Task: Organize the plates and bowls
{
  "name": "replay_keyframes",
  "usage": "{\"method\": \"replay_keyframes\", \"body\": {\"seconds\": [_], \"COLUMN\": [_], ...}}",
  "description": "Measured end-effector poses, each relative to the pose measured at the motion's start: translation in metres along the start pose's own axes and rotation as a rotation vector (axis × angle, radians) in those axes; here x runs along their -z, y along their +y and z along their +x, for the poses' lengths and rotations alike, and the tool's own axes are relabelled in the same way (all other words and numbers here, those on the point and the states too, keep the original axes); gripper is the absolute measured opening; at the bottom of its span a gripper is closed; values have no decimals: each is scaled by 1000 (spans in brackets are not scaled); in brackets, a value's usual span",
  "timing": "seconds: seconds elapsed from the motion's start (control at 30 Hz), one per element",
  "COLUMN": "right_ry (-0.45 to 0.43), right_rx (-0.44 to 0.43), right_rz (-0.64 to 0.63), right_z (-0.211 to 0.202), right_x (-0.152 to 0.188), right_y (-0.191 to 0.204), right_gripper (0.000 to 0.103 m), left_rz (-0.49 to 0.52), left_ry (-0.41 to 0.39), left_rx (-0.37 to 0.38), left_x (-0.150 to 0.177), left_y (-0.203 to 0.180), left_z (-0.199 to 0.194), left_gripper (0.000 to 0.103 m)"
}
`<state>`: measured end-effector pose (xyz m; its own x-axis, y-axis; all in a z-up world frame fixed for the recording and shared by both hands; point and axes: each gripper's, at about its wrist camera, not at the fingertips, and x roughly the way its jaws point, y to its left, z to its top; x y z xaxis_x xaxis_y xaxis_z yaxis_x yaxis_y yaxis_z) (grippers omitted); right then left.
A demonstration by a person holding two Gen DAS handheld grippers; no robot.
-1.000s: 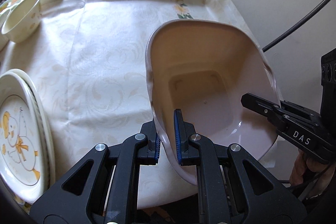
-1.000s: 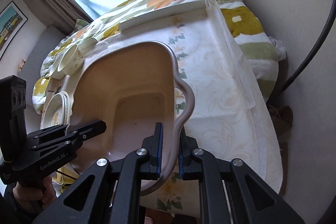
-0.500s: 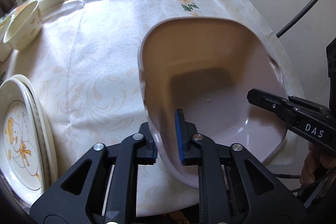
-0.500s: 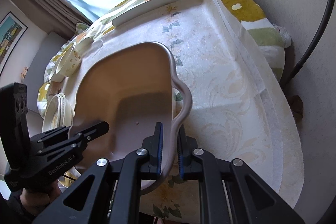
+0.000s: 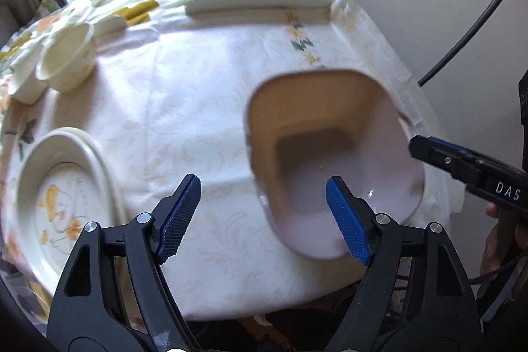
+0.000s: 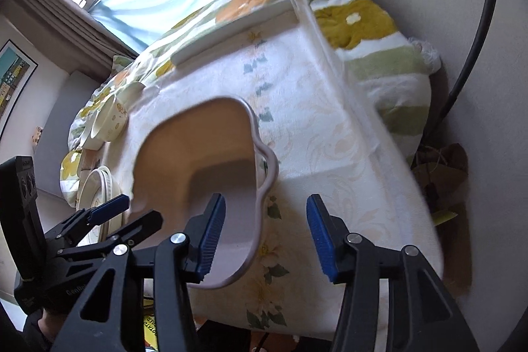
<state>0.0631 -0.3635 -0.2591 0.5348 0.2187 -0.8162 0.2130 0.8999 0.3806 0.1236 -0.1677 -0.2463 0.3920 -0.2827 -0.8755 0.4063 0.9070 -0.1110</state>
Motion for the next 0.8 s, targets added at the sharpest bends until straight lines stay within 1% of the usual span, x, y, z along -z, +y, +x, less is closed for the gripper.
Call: {"method": "replay_keyframes", "body": {"seconds": [0.1, 0.23, 0.3, 0.33, 0.37, 0.4, 0.43, 0.47, 0.53, 0.63, 0.73, 0.8], "right_ry": [-56, -114, -136, -147, -161, -174, -193, -213, -216, -176, -171, -160], "right_rx": [-8, -60, -98, -119, -146, -168, -192, -215, -226, -202, -204, -183], "right_rz": [-69, -168, -227, -249, -270, -282, -295, -309, -337, -383, -383, -371], "right_z": [-30, -58, -66, -69, -71, -72, -72, -73, -66, -50, -31, -13], "right_x": [-12, -30, -41, -45, -51, -56, -61, -64, -74, -86, -98, -108], "right_y": [20, 59, 87, 99, 113, 125, 137, 151, 176, 213, 242, 261], "right_gripper": [47, 47, 47, 48, 60, 86, 96, 102, 102, 102, 102, 102], "left_rz": [-11, -57, -84, -106, -124, -140, -159, -177, -229, -295, -336, -351], "left_ry": [-56, -156, -201, -230, -256, -283, -302, -305, -304, -292, -266, -243], "left_rx": [-25, -61, -94, -118, -133, -139, -143, -148, -150, -139, -135, -131], "left_x": [-4, -14, -21, -26, -29, -32, -35, -38, -45, -53, -63, -69], "left_y": [11, 38, 54, 66, 78, 89, 104, 116, 148, 190, 229, 253], "left_z": [-37, -94, -116, -129, -139, -148, -155, -159, -164, -168, -162, -151], "left_gripper": [77, 77, 85, 97, 103, 103, 103, 103, 103, 103, 103, 103]}}
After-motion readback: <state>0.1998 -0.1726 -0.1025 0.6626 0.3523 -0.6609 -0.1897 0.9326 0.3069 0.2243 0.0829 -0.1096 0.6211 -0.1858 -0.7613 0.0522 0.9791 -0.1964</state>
